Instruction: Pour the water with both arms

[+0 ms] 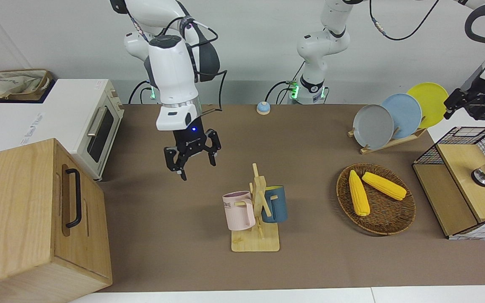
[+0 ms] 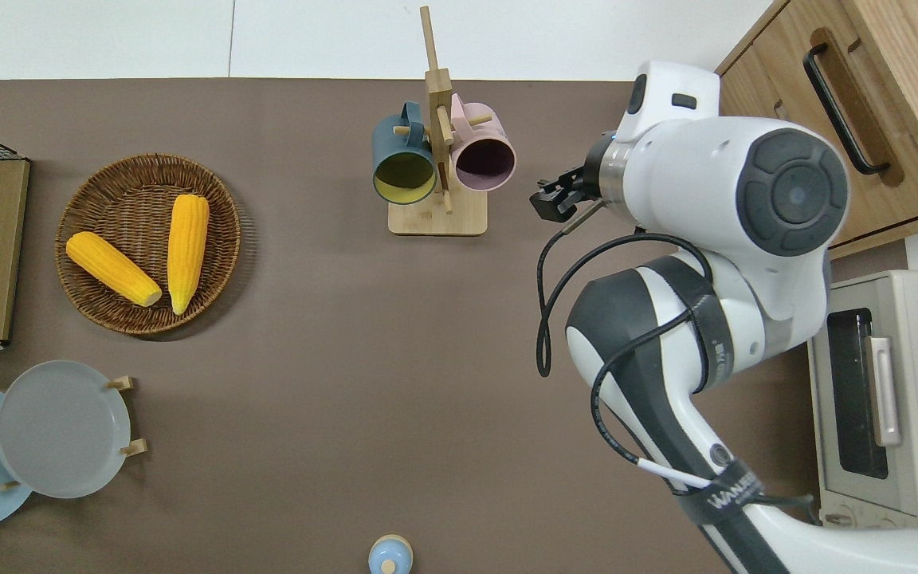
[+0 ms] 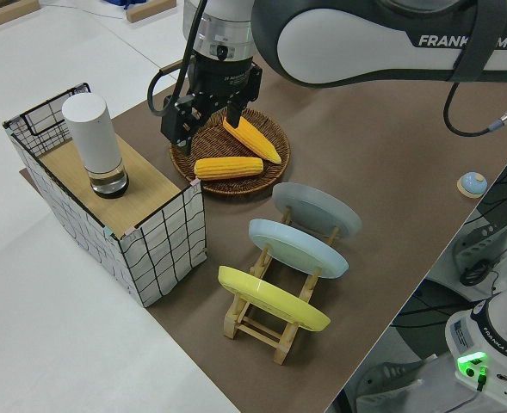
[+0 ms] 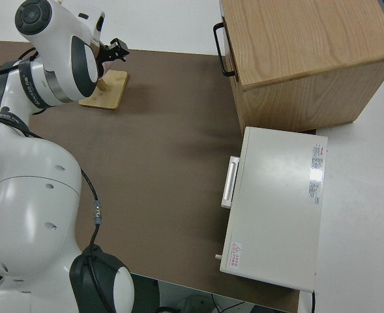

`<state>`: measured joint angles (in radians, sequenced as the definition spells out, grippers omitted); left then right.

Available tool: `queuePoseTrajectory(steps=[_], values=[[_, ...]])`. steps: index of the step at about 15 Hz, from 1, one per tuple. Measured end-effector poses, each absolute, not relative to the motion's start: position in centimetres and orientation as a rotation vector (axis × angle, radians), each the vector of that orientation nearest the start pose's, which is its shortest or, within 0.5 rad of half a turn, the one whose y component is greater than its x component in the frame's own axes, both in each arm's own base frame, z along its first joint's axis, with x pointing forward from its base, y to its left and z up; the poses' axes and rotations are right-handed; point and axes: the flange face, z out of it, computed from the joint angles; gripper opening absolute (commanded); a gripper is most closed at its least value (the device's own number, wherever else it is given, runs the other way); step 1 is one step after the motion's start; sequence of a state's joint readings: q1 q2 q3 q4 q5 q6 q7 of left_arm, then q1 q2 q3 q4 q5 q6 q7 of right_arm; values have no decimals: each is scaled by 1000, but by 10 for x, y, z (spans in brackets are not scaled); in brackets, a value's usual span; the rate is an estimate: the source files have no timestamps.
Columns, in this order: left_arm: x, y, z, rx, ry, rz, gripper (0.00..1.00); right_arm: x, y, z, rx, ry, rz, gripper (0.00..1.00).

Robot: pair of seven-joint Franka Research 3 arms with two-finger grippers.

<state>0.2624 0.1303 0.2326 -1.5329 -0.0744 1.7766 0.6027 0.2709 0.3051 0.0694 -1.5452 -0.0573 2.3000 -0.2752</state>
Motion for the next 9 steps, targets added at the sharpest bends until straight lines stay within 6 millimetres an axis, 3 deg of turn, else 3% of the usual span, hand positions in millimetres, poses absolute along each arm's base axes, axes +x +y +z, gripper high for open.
queuePoseTrajectory(steps=[4, 9], values=[[544, 311, 581, -3089, 155, -285, 989, 668, 250, 499, -2890, -1077, -720, 981], [547, 340, 572, -3080, 129, -440, 989, 681, 273, 483, -2890, -1249, -747, 977]])
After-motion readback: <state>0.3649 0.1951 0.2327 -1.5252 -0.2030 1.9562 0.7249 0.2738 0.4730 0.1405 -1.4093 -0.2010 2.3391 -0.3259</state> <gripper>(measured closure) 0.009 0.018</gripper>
